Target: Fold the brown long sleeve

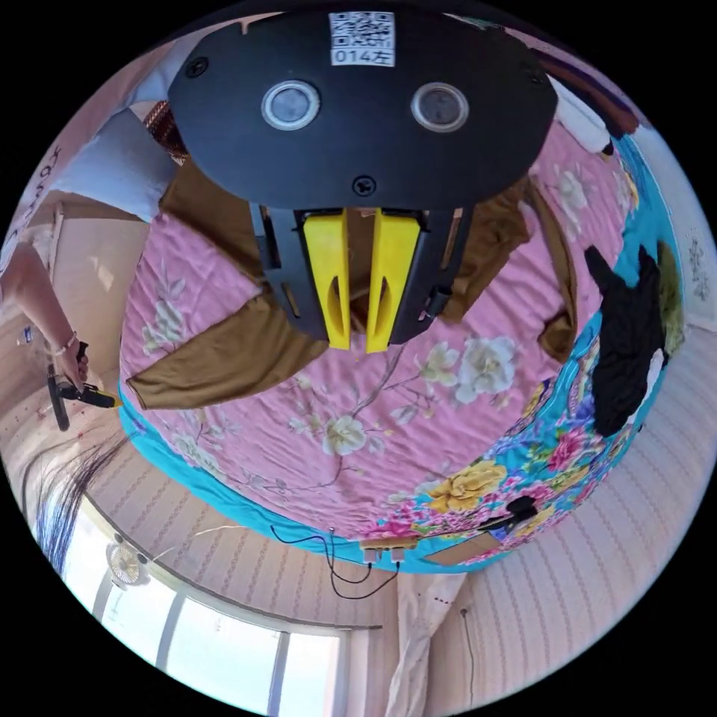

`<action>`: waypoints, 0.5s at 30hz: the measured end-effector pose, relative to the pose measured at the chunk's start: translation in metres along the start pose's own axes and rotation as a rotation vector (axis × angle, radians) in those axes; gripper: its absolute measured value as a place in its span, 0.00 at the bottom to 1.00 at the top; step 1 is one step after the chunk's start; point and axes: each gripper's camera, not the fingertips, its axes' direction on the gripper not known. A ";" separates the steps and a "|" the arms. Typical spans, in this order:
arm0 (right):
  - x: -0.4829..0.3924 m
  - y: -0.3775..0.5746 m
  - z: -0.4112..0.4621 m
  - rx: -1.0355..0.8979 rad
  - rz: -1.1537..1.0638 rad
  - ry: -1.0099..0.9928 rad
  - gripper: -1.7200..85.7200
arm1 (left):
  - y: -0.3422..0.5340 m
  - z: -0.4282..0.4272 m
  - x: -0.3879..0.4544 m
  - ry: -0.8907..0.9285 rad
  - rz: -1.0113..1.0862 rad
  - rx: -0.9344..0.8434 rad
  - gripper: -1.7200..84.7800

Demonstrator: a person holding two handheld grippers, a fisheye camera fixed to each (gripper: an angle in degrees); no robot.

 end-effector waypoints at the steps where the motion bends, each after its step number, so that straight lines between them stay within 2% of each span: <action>1: -0.022 0.003 0.016 -0.039 -0.051 -0.017 0.04 | 0.035 -0.008 -0.021 -0.058 -0.079 -0.025 0.06; 6: -0.140 0.009 0.117 -0.249 -0.327 -0.135 0.04 | 0.173 -0.045 -0.100 -0.150 -0.414 -0.077 0.04; 9: -0.234 0.016 0.201 -0.385 -0.523 -0.221 0.04 | 0.239 -0.054 -0.134 -0.197 -0.536 -0.111 0.02; 11: -0.316 0.030 0.267 -0.494 -0.665 -0.346 0.05 | 0.269 -0.053 -0.151 -0.211 -0.576 -0.139 0.01; 15: -0.435 0.065 0.355 -0.621 -0.834 -0.473 0.06 | 0.315 -0.056 -0.182 -0.151 -0.621 -0.051 0.02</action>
